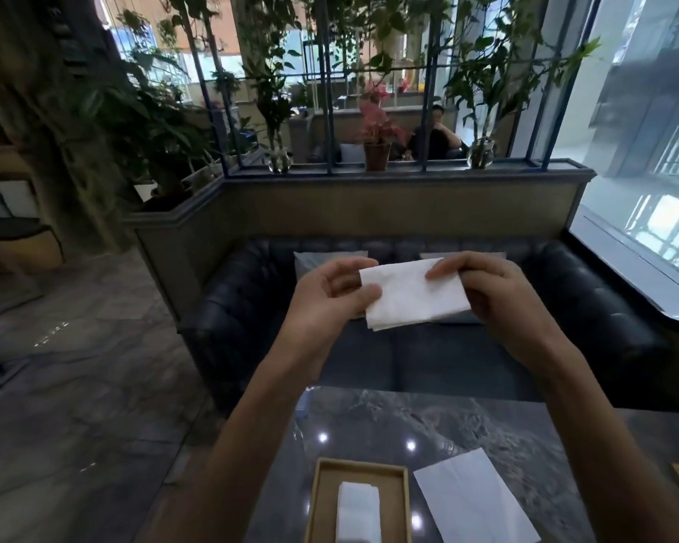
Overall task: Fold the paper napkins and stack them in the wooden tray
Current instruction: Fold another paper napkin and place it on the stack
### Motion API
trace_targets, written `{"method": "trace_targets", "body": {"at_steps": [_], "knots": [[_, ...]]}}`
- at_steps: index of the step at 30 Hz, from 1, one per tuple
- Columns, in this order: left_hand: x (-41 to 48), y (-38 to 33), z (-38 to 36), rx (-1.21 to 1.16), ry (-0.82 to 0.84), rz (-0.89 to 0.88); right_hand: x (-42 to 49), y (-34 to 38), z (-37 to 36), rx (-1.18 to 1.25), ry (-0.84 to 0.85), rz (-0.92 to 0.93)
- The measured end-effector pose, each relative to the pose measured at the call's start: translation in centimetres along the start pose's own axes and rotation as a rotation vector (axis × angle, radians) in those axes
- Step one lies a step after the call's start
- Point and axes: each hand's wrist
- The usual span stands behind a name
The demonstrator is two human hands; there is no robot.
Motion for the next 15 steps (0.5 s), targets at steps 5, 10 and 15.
{"method": "trace_targets", "body": {"at_steps": [5, 10, 15], "knots": [[-2.0, 1.2, -0.2, 0.163, -0.092, -0.004, 0.1, -3.1, 0.0, -0.048, 0.047, -0.114], [-3.6, 2.7, 1.1, 0.183, 0.02, 0.178, 0.9, -4.7, -1.6, -0.162, 0.083, -0.015], [-4.7, 6.5, 2.9, 0.267, -0.008, 0.176, 0.8, -6.9, -4.4, -0.185, 0.089, -0.079]]}}
Point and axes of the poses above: each hand's wrist, its own x-axis towards the middle knuckle, its own z-axis out of the back of the hand, y = z × x, and after that the axes turned 9 degrees about -z, right-handed
